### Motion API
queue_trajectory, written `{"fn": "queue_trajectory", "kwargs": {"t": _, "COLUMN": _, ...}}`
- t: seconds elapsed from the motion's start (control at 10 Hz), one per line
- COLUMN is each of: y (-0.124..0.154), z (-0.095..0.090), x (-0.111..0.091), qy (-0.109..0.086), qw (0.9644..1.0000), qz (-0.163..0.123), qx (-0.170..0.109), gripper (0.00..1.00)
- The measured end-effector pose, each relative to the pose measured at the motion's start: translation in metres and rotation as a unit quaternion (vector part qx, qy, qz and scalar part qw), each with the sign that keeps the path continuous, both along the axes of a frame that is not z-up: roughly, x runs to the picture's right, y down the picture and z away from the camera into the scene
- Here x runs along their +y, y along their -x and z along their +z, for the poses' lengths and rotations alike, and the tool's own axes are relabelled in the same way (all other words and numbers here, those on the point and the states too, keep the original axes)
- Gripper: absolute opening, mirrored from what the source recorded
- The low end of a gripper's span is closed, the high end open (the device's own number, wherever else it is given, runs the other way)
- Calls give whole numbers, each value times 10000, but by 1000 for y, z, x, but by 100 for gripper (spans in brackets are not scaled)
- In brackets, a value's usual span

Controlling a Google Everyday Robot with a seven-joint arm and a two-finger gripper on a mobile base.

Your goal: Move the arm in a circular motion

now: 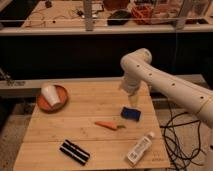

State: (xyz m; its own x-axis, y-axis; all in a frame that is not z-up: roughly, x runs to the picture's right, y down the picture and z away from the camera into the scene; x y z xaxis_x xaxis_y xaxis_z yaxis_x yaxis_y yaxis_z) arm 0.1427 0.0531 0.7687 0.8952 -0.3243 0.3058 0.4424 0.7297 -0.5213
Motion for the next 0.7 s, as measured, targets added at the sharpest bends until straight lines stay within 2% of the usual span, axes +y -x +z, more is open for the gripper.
{"fn": "queue_trajectory", "kwargs": {"t": 0.2, "y": -19, "z": -8, "x": 14, "qy": 22, "qw": 9999, "qz": 85, "qx": 59, "gripper": 80}}
{"fn": "queue_trajectory", "kwargs": {"t": 0.6, "y": -37, "z": -25, "x": 36, "qy": 62, "qw": 9997, "qz": 174, "qx": 134, "gripper": 80}}
{"fn": "queue_trajectory", "kwargs": {"t": 0.7, "y": -33, "z": -26, "x": 39, "qy": 64, "qw": 9998, "qz": 151, "qx": 90, "gripper": 80}}
